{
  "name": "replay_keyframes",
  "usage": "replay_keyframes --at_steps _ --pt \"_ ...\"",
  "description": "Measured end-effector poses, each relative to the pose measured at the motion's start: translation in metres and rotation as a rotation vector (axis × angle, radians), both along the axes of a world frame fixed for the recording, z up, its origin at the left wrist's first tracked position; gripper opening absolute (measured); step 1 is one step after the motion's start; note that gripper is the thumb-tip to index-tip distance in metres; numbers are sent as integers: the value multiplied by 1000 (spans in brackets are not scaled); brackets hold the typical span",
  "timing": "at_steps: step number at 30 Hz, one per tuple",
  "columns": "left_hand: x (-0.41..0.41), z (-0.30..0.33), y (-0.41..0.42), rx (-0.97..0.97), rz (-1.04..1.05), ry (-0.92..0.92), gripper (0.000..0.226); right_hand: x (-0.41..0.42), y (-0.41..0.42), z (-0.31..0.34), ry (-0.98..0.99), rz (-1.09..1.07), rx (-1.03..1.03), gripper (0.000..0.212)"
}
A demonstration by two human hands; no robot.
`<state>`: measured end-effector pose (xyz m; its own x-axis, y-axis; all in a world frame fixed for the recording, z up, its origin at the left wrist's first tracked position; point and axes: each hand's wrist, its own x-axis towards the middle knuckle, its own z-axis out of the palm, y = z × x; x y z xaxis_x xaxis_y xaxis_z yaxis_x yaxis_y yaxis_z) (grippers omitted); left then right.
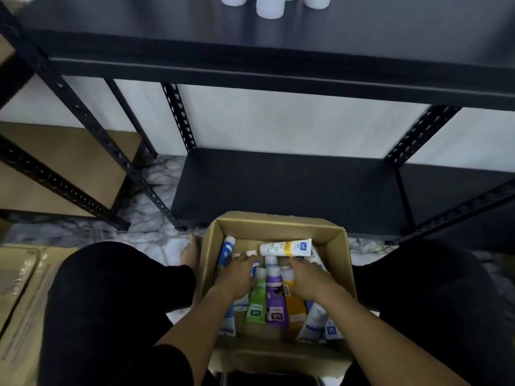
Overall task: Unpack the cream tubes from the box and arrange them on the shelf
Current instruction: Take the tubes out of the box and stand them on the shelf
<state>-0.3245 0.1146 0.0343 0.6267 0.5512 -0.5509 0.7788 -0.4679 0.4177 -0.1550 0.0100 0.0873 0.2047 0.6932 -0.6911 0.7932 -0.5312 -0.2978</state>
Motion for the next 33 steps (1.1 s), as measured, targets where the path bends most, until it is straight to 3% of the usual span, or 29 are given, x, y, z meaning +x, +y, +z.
replay_keyframes --at_steps 19,26,33 --pt "20 -37 -5 16 -46 134 65 11 6 -28 58 -28 71 65" --pt "13 -25 -1 -31 65 65 45 2 15 -36 68 -15 121 59" --pt "7 5 4 9 172 -147 36 -8 27 -44 7 95 113 60"
